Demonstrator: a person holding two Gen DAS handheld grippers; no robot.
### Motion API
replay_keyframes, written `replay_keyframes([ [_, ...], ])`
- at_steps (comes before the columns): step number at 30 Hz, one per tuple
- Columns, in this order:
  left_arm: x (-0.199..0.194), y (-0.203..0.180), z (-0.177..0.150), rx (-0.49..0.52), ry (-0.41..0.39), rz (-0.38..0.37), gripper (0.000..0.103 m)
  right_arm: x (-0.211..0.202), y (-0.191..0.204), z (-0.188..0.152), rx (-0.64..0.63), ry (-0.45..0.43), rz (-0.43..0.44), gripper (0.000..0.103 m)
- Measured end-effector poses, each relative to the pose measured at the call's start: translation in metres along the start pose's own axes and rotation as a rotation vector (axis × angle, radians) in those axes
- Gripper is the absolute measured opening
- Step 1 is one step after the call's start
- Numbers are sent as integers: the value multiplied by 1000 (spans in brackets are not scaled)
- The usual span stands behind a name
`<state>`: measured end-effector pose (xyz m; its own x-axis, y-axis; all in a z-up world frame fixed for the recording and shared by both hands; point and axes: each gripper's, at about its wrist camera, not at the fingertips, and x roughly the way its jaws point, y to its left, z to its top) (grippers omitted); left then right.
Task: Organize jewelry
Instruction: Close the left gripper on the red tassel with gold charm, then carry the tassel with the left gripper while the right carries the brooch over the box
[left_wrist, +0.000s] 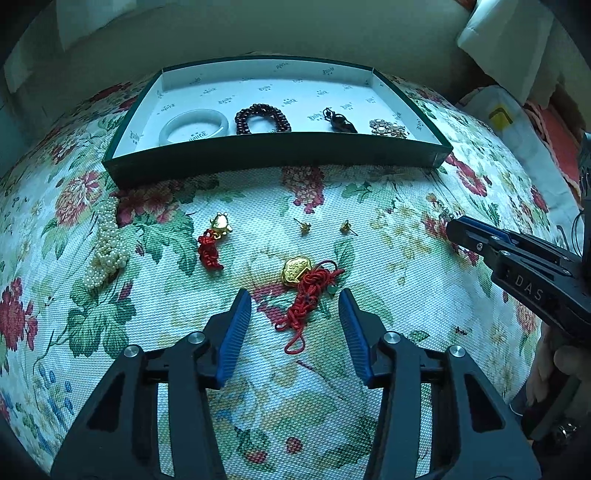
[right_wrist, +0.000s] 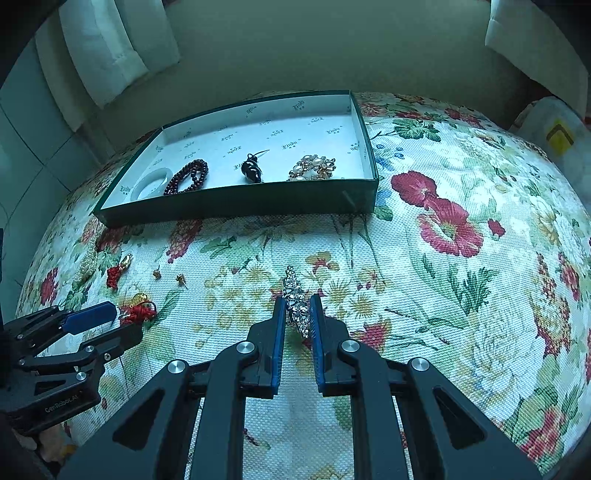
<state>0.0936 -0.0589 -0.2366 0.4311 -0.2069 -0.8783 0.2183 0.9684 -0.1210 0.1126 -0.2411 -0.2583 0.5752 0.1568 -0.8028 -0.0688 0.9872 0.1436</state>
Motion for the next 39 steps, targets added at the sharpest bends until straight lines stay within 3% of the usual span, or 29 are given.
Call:
replay_keyframes([
  [7, 0, 0, -1, 17, 1, -20, 15, 1, 0, -1, 5, 0, -2, 13],
  [39, -43, 8, 10, -20, -99, -40, 11, -21, 11, 6, -1, -52, 28, 13],
])
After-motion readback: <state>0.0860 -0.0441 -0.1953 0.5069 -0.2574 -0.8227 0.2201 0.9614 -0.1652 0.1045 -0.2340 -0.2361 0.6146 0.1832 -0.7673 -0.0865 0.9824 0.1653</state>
